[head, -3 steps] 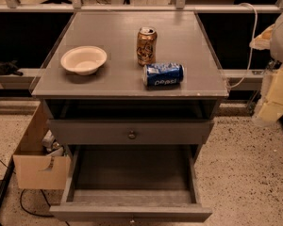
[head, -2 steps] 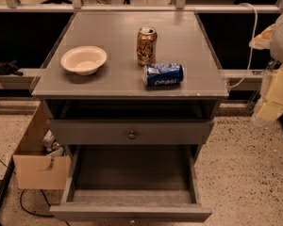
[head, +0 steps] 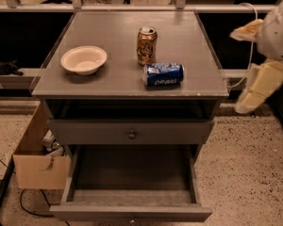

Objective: Place pepsi can into middle drawer

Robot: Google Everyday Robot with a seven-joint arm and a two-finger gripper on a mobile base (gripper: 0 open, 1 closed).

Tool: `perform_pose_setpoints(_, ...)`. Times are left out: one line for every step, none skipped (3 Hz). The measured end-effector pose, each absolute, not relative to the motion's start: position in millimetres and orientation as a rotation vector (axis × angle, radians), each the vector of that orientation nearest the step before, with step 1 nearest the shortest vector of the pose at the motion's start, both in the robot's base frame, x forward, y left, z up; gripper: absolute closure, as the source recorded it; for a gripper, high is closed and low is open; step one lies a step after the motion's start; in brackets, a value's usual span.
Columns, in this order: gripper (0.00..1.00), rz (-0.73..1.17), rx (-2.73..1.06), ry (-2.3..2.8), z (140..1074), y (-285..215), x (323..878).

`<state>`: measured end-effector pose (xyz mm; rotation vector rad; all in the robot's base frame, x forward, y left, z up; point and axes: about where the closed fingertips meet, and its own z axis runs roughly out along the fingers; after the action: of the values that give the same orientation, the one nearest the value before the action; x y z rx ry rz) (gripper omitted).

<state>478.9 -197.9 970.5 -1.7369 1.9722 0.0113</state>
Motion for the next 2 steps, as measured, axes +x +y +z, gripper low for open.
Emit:
perform_pose_setpoints(0.0, 0.084, -1.85, 1.822, 958.4, -161.4, 515.8)
perform_pose_setpoints(0.0, 0.119, -1.96, 1.759, 945.5, -130.3, 554.5)
